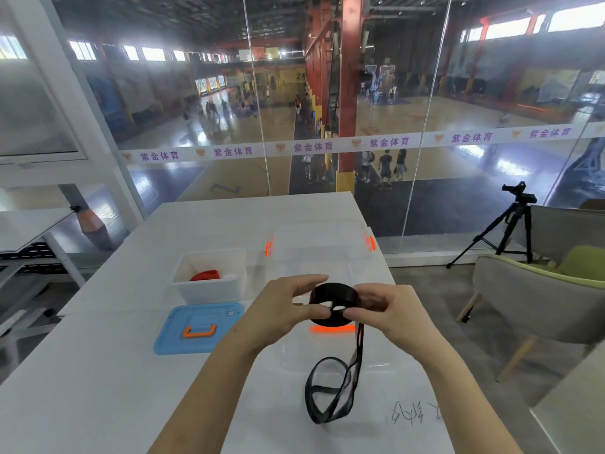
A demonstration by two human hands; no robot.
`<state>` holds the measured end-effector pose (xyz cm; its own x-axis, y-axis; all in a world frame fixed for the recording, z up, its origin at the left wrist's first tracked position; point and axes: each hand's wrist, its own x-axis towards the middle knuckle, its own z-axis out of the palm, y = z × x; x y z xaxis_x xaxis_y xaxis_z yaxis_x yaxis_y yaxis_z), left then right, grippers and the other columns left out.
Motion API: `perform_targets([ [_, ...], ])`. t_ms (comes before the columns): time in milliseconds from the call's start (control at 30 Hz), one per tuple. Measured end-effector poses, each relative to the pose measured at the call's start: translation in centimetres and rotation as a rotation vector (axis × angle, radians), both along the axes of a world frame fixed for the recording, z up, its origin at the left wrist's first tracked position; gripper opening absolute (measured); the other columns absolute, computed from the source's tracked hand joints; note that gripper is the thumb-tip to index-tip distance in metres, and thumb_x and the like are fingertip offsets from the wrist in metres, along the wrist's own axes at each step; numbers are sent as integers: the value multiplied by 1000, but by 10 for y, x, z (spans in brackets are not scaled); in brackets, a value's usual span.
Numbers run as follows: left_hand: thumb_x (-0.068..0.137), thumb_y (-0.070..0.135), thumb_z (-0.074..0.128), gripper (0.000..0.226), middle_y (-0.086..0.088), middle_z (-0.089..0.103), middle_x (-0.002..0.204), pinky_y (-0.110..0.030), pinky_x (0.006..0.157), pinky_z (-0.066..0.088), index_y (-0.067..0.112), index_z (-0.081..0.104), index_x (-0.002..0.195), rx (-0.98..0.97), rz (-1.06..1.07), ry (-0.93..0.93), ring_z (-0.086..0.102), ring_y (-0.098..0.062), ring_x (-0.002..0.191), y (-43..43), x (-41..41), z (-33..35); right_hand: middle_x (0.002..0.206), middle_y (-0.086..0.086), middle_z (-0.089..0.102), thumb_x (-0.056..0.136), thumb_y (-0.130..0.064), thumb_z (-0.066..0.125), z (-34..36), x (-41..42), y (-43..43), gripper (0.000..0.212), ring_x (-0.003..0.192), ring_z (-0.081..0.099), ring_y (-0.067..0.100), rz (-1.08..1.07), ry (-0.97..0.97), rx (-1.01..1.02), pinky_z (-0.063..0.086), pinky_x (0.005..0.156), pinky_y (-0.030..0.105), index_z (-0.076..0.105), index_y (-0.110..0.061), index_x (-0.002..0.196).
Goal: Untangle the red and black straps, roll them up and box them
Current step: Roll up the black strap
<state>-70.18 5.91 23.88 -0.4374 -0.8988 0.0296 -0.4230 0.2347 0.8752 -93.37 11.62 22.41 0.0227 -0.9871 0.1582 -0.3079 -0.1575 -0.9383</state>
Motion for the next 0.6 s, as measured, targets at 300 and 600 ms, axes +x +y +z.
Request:
perform_targets([
  [300, 96, 8, 65, 31, 0, 78, 95, -34, 86, 63, 36, 77, 99, 4, 62, 251, 76, -19, 94, 12, -15, 9, 97, -5, 84, 83, 2, 84, -1, 4, -2, 32, 97, 80, 10, -18, -114, 24, 60, 86, 17, 81, -18, 107],
  [600, 86, 20, 80, 43, 17, 72, 128, -37, 112, 49, 33, 70, 127, 19, 24, 47, 63, 0, 125, 5, 2, 1, 94, -4, 84, 82, -6, 87, 0, -5, 2, 28, 94, 81, 13, 1, 5, 56, 63, 96, 38, 83, -22, 104],
])
